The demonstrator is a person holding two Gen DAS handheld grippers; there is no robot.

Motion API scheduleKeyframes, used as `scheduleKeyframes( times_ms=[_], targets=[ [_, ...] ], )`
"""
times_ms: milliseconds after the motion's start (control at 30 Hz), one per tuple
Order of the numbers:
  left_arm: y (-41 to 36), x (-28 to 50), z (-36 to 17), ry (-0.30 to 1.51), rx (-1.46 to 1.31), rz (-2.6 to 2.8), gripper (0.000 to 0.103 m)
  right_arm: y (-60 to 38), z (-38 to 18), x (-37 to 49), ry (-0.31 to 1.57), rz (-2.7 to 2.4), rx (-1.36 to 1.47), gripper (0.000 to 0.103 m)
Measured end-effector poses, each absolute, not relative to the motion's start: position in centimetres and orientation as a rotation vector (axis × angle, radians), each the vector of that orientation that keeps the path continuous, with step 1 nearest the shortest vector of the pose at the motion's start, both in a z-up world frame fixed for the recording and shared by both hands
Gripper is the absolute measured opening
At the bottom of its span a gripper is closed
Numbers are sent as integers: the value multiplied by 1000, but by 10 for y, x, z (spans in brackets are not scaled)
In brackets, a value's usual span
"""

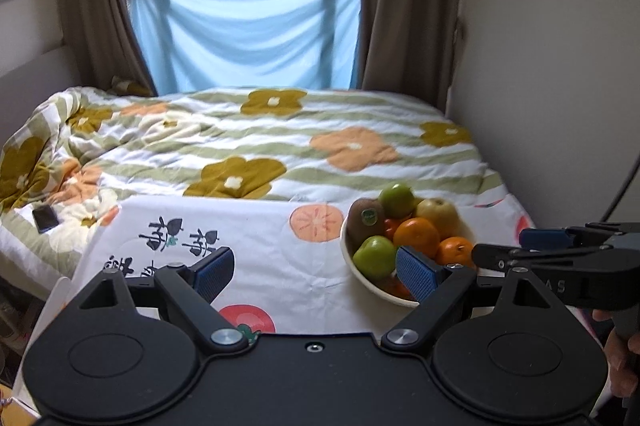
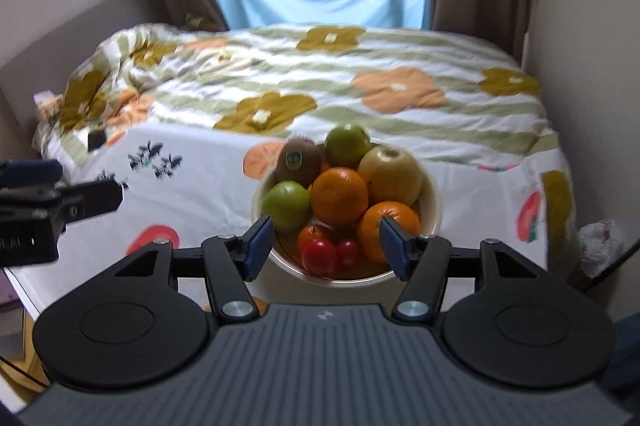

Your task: Organize fruits

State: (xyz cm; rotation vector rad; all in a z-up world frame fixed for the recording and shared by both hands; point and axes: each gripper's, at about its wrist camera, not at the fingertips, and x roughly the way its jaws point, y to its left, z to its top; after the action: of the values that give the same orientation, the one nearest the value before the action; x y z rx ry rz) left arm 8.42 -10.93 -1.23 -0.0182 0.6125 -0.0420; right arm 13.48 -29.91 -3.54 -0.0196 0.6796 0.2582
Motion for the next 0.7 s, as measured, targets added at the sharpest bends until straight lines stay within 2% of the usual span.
scheduleKeyframes(
  times_ms=[200, 333, 400, 700],
  targets=[
    [-92, 49, 17, 564, 0, -77, 91, -288, 6, 89, 628, 185, 17, 86],
    [-73, 28, 31, 534, 4, -73, 98, -278, 26, 58, 608, 137, 37, 103],
    [-63, 19, 34, 512, 6, -70, 103, -274, 32, 43, 595, 125, 43, 103],
    [-36, -10, 29, 503, 23, -31, 103, -253, 30, -1, 589, 44, 28, 103]
  ],
)
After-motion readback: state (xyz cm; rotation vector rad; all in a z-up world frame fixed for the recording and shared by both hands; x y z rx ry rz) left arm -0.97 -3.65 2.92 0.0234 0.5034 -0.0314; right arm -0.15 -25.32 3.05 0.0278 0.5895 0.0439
